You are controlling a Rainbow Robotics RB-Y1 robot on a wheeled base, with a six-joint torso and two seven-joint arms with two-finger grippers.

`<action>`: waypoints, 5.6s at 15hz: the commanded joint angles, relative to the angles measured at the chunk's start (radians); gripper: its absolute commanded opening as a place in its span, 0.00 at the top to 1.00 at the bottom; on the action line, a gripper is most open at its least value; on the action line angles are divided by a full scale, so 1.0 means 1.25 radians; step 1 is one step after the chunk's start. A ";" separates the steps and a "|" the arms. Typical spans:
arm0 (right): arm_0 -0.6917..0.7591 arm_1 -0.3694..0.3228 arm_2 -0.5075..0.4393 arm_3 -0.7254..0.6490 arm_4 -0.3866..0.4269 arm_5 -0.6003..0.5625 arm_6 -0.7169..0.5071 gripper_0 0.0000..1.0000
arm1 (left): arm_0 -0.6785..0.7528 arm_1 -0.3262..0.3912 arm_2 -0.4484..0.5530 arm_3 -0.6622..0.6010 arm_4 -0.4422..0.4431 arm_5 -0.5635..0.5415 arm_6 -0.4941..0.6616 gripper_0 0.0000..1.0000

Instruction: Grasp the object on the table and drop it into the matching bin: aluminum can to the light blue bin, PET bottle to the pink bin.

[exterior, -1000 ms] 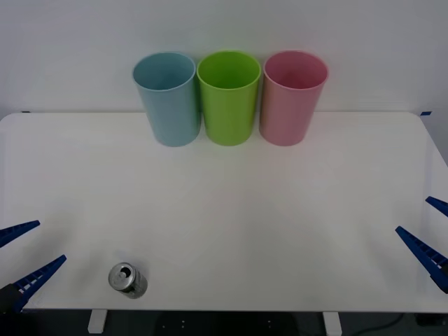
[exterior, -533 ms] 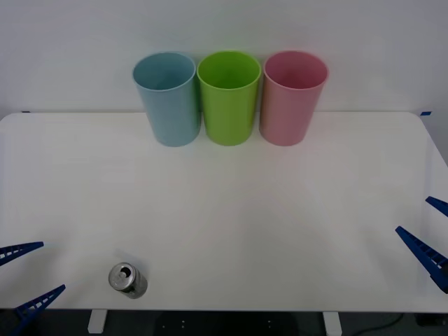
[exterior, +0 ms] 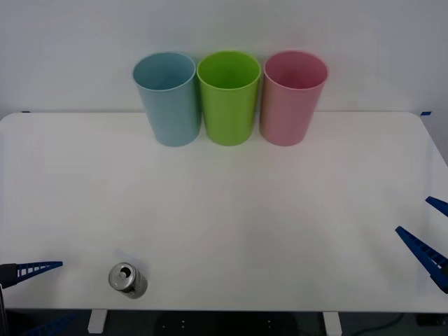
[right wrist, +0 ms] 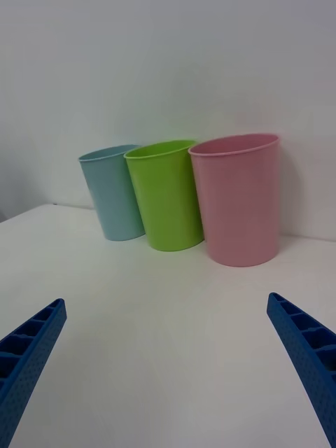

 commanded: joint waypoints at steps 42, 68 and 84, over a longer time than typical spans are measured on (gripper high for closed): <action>0.000 0.000 0.000 0.000 0.000 0.000 0.000 0.00 | -0.140 -0.229 -0.059 0.107 -0.108 0.026 -0.051 1.00; 0.000 0.000 0.000 0.000 0.000 0.000 0.000 0.00 | -0.252 -0.248 -0.054 -0.031 0.137 0.275 0.064 1.00; 0.000 0.000 0.000 0.000 0.000 0.000 0.000 0.00 | -0.418 -0.259 -0.099 -0.282 0.069 0.701 0.382 1.00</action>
